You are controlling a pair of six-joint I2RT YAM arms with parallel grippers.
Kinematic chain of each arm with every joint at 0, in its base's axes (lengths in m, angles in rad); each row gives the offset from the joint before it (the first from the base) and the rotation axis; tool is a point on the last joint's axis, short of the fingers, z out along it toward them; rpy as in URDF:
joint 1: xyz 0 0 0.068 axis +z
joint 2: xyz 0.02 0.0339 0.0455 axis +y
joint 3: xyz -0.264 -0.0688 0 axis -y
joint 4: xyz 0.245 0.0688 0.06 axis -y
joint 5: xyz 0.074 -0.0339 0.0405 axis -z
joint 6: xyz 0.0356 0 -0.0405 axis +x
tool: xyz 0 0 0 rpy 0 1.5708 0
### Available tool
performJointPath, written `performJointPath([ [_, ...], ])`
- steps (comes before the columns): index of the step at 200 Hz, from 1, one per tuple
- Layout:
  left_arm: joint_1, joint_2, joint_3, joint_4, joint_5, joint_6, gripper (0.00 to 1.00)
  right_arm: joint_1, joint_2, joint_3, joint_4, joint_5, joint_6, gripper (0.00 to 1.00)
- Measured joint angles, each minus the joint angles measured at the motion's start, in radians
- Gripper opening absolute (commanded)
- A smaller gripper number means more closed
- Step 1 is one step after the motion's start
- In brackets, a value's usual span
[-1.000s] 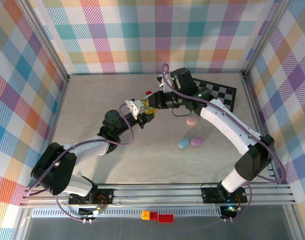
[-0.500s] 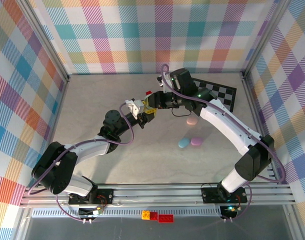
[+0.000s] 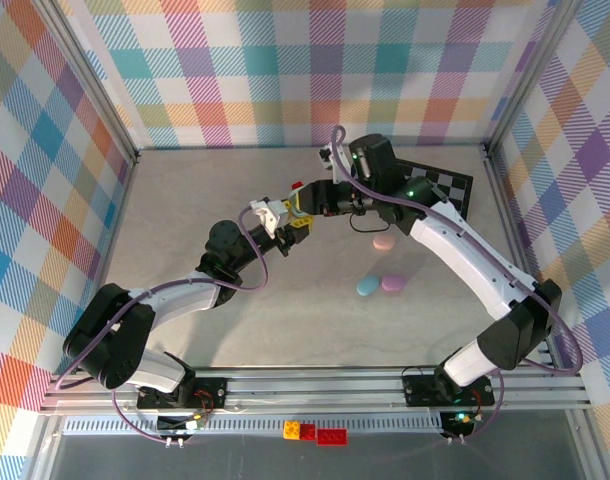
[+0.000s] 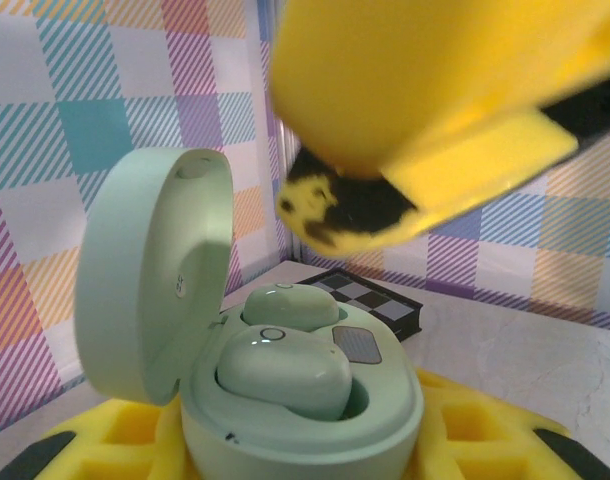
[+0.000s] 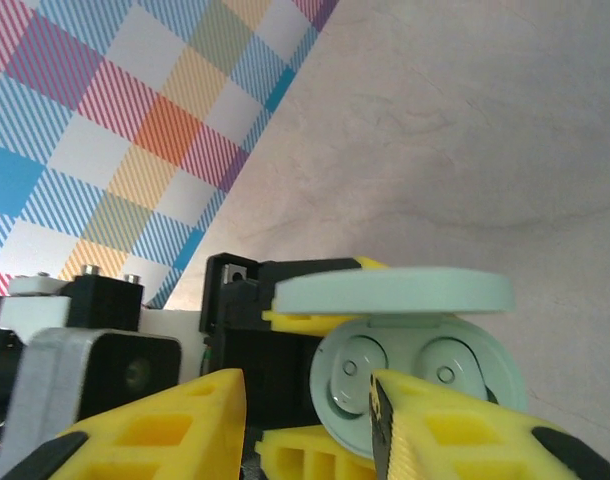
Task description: Insert the wireless bluetooth earbuds into the charging case
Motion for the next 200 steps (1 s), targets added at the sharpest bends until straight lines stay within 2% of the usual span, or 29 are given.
performJointPath([
  [82, 0.0, 0.0, -0.001, -0.002, 0.0, 0.052, 0.32, -0.006, 0.132, 0.219, -0.029, -0.018, -0.031, 0.39],
  [117, 0.0, 0.0, -0.004, -0.016, 0.0, 0.047, 0.31, -0.012, 0.165, 0.221, -0.058, -0.017, -0.031, 0.4],
  [163, 0.0, 0.0, -0.004, 0.005, -0.016, 0.012, 0.31, -0.013, 0.121, 0.171, -0.062, -0.001, -0.026, 0.39],
  [200, 0.0, -0.002, -0.004, 0.015, -0.014, -0.031, 0.31, -0.048, 0.027, 0.068, 0.005, -0.021, 0.07, 0.59],
])
